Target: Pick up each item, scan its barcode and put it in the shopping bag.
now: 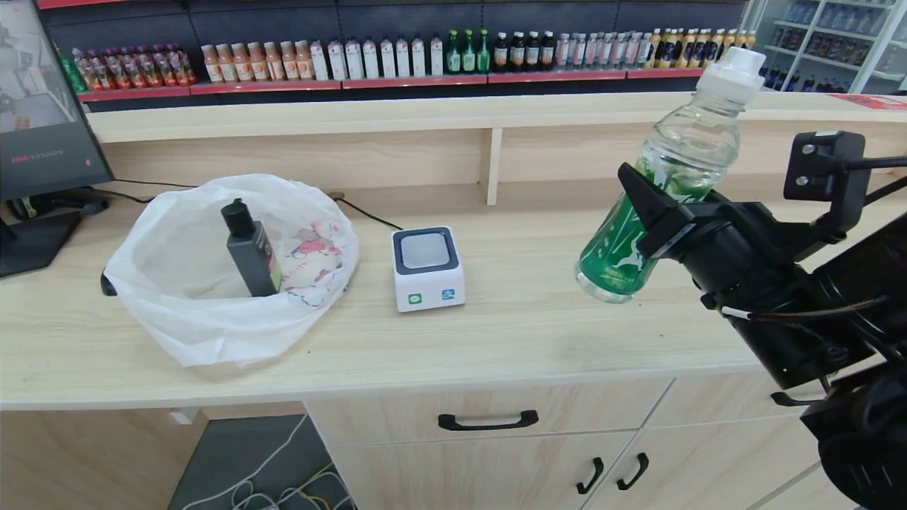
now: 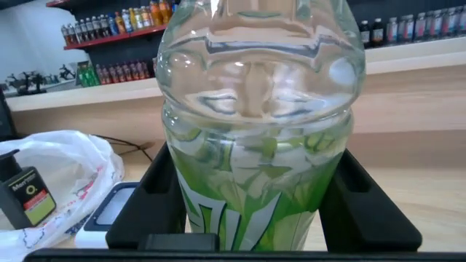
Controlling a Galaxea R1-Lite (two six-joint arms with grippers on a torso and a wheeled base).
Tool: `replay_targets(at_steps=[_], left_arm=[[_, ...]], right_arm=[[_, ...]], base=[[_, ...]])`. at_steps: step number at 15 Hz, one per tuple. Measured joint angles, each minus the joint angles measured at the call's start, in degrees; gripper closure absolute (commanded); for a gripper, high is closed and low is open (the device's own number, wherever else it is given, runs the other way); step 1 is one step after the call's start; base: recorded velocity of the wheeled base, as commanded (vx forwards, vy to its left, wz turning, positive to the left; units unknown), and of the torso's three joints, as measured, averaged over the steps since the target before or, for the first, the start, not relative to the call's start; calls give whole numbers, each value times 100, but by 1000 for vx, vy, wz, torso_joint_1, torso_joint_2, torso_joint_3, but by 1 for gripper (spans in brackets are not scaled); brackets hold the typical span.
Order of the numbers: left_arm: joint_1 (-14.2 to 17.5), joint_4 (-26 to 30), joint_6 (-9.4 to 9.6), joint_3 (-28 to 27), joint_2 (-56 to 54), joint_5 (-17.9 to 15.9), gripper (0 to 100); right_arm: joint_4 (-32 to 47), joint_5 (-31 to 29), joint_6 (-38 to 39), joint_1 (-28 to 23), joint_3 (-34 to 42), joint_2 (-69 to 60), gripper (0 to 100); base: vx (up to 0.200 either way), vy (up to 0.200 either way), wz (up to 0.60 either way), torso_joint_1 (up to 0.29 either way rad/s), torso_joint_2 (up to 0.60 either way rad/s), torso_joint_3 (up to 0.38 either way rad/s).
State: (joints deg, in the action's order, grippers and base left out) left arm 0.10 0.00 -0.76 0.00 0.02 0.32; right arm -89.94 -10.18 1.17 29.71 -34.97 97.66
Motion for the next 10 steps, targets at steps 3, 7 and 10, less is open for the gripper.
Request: replay_targets(at_steps=[3, 7, 10], left_arm=[[-2, 0, -9, 0, 0, 0, 0], [-5, 2, -24, 0, 0, 0, 0], [-2, 0, -20, 0, 0, 1, 0]], right_arm=[[-7, 0, -2, 16, 0, -2, 100], [0, 79, 5, 16, 28, -11, 100], [4, 85, 22, 16, 41, -17, 100]], base=[[0, 200, 0, -1, 2, 1], [0, 200, 0, 5, 4, -1], [0, 200, 0, 1, 4, -1]])
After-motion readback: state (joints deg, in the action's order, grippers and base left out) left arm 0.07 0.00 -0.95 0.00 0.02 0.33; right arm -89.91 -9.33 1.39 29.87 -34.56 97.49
